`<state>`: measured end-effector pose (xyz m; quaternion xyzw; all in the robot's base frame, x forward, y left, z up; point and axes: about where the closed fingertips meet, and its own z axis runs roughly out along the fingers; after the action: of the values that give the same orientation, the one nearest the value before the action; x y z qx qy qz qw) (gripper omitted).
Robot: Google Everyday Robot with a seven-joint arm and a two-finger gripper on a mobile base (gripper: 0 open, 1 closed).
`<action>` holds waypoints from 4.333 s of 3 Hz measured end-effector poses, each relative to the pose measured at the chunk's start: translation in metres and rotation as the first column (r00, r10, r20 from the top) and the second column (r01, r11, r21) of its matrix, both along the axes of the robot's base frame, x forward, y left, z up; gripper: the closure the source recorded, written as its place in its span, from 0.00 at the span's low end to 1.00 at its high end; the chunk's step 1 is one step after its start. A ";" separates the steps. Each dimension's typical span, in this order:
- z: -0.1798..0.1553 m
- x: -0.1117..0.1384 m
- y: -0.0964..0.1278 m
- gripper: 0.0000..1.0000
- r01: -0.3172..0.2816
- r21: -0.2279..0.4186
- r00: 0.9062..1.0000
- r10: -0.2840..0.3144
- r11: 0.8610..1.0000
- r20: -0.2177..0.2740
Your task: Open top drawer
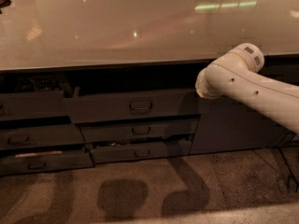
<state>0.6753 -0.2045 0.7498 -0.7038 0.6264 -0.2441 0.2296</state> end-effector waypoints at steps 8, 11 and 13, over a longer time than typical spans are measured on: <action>-0.002 0.008 -0.008 0.40 -0.032 0.152 0.999 0.029 0.988 0.025; -0.013 0.018 0.007 1.00 -0.122 0.392 0.988 0.149 0.912 -0.039; 0.017 0.027 0.026 1.00 -0.295 0.481 0.940 0.340 0.825 -0.006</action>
Offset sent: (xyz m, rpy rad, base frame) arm 0.0000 0.0000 -0.0003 -0.0001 0.0004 0.0002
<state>0.7027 -0.1780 0.7672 -0.7309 0.5507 -0.0095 0.4030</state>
